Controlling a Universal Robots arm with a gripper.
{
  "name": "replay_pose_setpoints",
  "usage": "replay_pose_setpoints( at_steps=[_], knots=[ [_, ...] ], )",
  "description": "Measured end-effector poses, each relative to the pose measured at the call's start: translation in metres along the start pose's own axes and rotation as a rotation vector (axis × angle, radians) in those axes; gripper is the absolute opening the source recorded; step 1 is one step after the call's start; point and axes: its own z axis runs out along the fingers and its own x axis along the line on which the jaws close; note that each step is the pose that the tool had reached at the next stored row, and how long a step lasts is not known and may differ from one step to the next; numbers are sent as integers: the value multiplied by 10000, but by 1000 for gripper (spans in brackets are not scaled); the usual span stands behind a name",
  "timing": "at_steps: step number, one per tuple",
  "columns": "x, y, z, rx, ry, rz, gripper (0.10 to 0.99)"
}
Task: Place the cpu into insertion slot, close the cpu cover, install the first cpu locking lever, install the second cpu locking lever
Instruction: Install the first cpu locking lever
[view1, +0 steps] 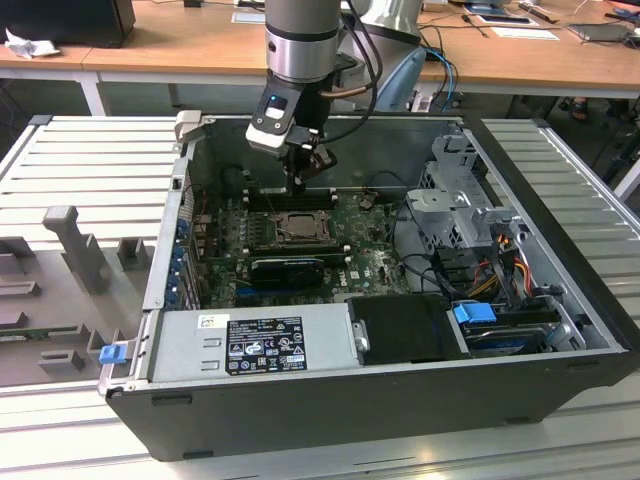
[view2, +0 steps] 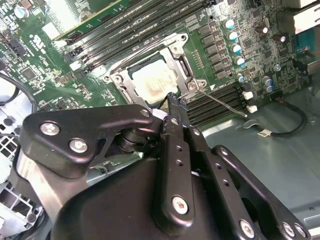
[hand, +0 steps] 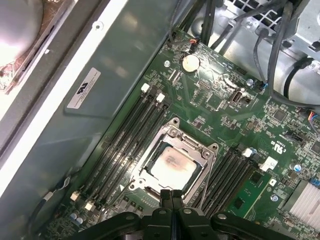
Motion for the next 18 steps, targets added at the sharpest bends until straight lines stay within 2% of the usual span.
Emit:
replay_pose_setpoints(
  at_steps=[9, 18],
  knots=[
    [0, 0, 0, 15, 12, -694, 106],
    [0, 0, 0, 22, 18, -1045, 106]
  ],
)
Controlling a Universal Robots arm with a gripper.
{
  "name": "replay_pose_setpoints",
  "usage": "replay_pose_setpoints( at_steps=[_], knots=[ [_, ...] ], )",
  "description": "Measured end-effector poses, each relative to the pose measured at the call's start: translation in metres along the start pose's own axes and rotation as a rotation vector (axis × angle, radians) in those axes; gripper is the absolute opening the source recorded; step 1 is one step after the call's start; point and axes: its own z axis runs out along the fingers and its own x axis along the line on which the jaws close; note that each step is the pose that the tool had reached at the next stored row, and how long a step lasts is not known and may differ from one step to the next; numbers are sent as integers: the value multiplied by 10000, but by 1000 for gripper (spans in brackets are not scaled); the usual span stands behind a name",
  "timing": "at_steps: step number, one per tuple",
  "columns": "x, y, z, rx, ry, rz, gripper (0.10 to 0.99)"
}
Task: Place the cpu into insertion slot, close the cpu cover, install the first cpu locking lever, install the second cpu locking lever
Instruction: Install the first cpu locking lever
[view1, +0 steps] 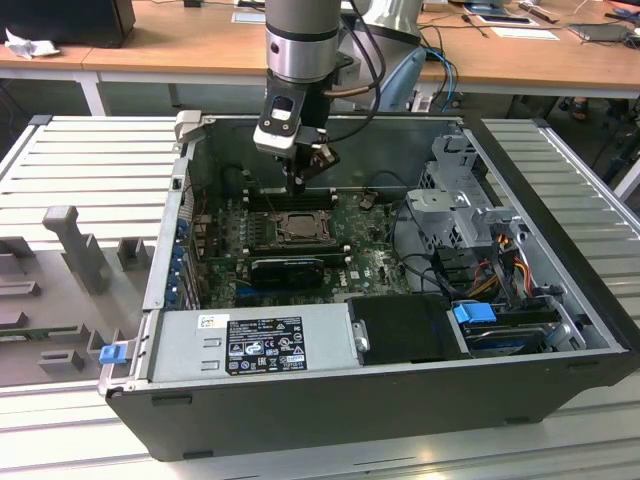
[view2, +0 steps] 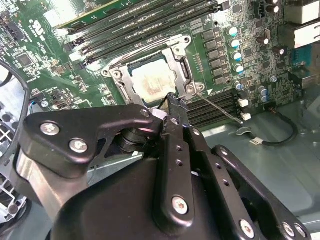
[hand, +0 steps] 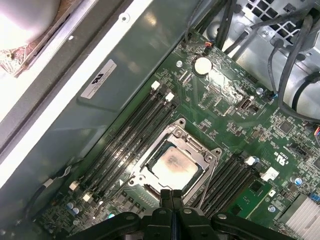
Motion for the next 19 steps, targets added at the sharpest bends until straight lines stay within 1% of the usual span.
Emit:
replay_pose_setpoints(
  at_steps=[7, 10, 19],
  knots=[
    [0, 0, 0, 8, 6, -361, 106],
    [0, 0, 0, 15, 12, -695, 106],
    [0, 0, 0, 30, 24, -1424, 106]
  ],
)
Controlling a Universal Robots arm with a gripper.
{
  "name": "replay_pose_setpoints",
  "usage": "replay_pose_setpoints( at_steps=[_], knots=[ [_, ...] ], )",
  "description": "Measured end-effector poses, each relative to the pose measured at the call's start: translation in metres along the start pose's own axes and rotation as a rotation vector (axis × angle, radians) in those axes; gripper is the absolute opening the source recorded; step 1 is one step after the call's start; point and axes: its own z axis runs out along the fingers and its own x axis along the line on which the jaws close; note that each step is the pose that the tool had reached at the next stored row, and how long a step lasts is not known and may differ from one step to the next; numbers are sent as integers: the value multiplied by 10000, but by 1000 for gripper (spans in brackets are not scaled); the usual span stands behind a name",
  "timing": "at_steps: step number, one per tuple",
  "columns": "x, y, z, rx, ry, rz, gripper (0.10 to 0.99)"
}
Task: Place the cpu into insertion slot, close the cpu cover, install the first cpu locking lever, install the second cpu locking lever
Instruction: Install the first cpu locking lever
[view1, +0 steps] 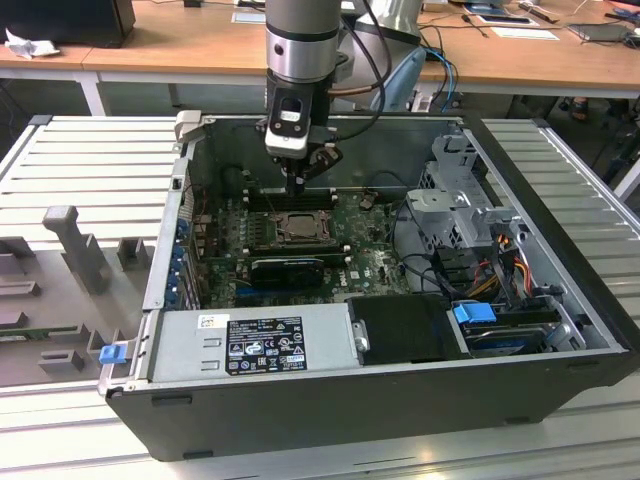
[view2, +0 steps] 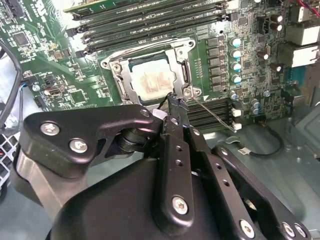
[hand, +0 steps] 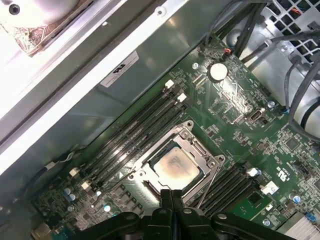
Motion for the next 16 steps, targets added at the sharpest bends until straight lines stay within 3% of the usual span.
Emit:
replay_pose_setpoints(
  at_steps=[6, 16],
  knots=[
    [0, 0, 0, 6, 5, -297, 106],
    [0, 0, 0, 28, 23, -1325, 106]
  ],
)
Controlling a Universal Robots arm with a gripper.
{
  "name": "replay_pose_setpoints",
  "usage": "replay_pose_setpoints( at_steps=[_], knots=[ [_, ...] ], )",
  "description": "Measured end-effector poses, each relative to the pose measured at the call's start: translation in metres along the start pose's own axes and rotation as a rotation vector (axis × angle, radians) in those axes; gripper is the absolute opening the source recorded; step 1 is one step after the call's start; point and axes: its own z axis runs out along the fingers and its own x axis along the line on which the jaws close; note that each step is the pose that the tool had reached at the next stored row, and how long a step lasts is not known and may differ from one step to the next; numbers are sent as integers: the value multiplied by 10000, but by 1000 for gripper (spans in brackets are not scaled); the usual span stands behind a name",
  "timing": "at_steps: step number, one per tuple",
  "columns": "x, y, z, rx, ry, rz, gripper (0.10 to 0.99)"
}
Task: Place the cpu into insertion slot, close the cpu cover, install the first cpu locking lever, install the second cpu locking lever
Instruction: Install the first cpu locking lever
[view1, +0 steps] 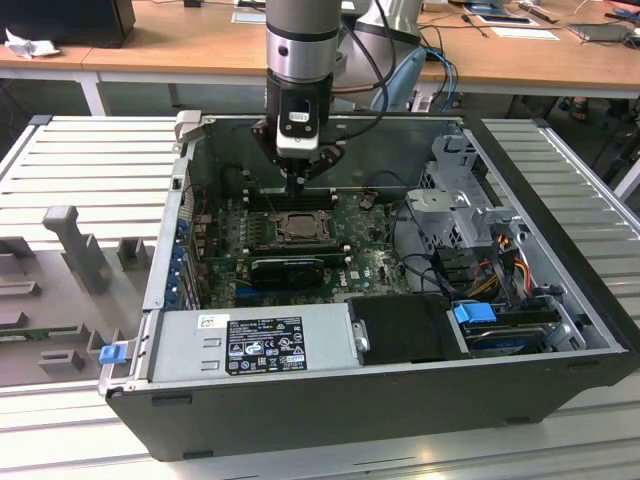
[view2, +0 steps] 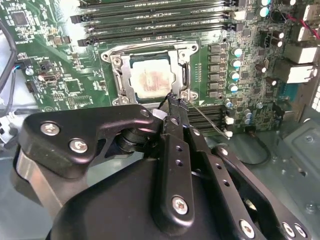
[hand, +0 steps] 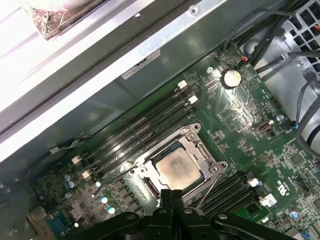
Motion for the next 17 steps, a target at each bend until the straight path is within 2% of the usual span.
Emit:
replay_pose_setpoints(
  at_steps=[5, 17],
  knots=[
    [0, 0, 0, 12, 11, -588, 106],
    [0, 0, 0, 28, 23, -1324, 106]
  ],
)
